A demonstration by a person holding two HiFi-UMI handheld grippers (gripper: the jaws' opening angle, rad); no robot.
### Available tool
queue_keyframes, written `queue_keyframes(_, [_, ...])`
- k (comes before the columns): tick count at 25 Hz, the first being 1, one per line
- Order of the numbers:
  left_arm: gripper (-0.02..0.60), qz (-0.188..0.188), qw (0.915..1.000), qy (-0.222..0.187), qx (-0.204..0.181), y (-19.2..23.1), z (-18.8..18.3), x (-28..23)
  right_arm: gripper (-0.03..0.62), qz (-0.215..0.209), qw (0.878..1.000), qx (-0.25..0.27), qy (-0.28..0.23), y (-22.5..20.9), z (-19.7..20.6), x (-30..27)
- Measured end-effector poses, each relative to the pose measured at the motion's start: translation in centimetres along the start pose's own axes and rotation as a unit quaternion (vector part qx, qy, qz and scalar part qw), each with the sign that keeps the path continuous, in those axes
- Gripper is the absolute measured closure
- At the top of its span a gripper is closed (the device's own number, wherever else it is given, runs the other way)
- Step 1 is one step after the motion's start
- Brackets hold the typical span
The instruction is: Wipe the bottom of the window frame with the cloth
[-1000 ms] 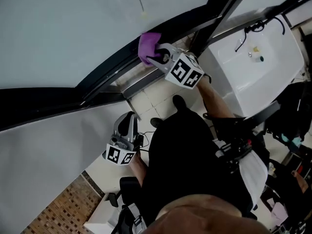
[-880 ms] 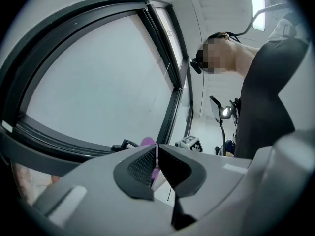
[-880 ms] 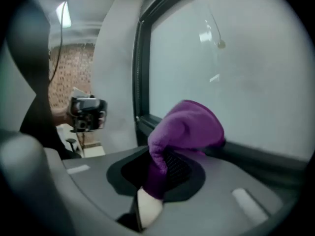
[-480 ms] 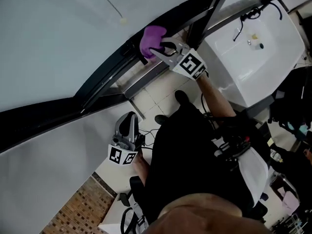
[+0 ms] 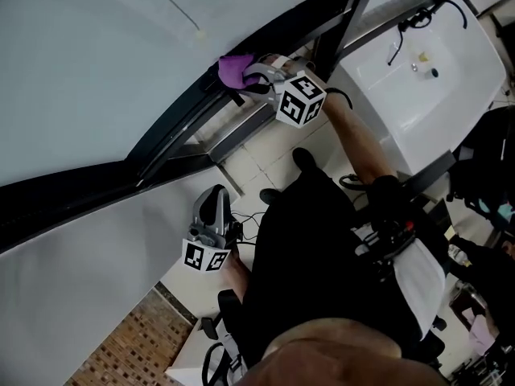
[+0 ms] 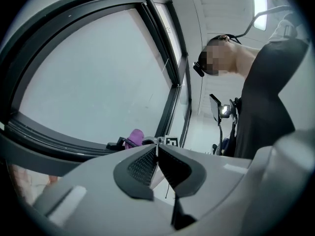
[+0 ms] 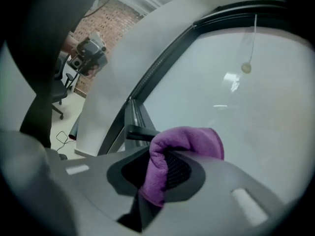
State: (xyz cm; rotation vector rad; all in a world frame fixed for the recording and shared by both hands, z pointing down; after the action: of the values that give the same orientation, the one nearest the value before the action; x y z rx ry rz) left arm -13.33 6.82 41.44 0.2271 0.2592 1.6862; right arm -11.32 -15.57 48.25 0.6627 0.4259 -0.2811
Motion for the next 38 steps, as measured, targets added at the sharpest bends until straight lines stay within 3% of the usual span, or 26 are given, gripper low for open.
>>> queue_keyframes(3, [0.577,0.012,0.9999,0.005,-0.002,-0.5,0.1,-0.8,0.531,-0.011,1.0,0.017,0.011,3.7,-1.0,2.1])
queue_keyframes(5, [0.577,0.018,0.9998,0.01,-0.002,-0.7,0.4,-1.3,0.531,-0.057,0.998,0.013,-0.004,7.3,-2.2,3.1])
queue_keyframes(7, [0.577,0.023,0.9996,0.013,-0.002,-0.9,0.7,-1.6,0.531,-0.116,0.992,-0.012,-0.044,10.6,-3.8,4.0])
queue_keyframes(8, [0.577,0.025,0.9996,0.013,-0.002,-1.1,0.7,-1.7,0.531,-0.126,0.989,-0.032,-0.067,10.9,-4.6,4.5])
queue_keyframes(10, [0.577,0.024,0.9996,0.011,-0.001,-1.2,0.5,-1.8,0.531,-0.08,0.987,-0.073,-0.118,7.7,-5.5,5.8])
queue_keyframes(12, [0.577,0.021,0.9997,0.008,-0.001,-1.1,0.3,-1.7,0.531,0.027,0.978,-0.134,-0.157,1.6,-5.0,6.8])
queue_keyframes(14, [0.577,0.016,0.9999,0.003,-0.002,-0.9,0.1,-1.4,0.531,0.114,0.965,-0.204,-0.121,-4.2,-2.5,6.0])
queue_keyframes(15, [0.577,0.014,0.9999,0.001,-0.002,-0.8,0.0,-1.3,0.531,0.126,0.965,-0.214,-0.081,-6.1,-1.0,4.6])
queue_keyframes(18, [0.577,0.004,1.0,-0.003,-0.001,-0.8,0.2,-0.6,0.531,0.073,0.976,-0.207,0.018,-7.0,2.1,-1.5])
queue_keyframes(22, [0.577,-0.009,0.9999,-0.007,0.0,-0.2,0.0,-0.2,0.534,0.044,0.973,-0.224,0.033,-6.1,3.0,-2.7])
queue_keyframes(24, [0.577,-0.011,0.9999,-0.009,-0.001,0.1,-0.1,-0.2,0.534,0.06,0.971,-0.22,0.079,-6.2,4.3,-1.2])
queue_keyframes(26, [0.577,-0.011,0.9999,-0.011,0.001,0.2,0.0,0.0,0.533,0.112,0.961,-0.205,0.146,-7.1,6.4,1.8])
queue_keyframes(28, [0.577,-0.013,0.9998,-0.011,0.005,0.5,0.1,0.0,0.533,0.141,0.954,-0.219,0.15,-8.1,7.0,4.2])
queue_keyframes(33, [0.577,-0.005,0.9999,-0.009,0.007,0.4,0.3,-0.5,0.533,0.052,0.959,-0.239,0.143,-6.7,7.4,0.0])
queue_keyframes(38, [0.577,-0.002,1.0,-0.003,0.006,0.1,0.3,-0.9,0.534,0.043,0.957,-0.248,0.141,-6.8,7.5,-1.2])
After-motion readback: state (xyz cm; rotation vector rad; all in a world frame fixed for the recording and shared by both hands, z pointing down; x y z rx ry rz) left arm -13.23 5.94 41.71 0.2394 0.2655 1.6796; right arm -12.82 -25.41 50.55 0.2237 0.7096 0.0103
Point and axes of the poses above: the fingertips, and each gripper's own axes: x backward along the fingers, y to its left, z out of its underside, the point moved 1 cm from there along x, backward along the fingers, and after that the axes turned 13 degrees about -z, right-handed, at the moved point
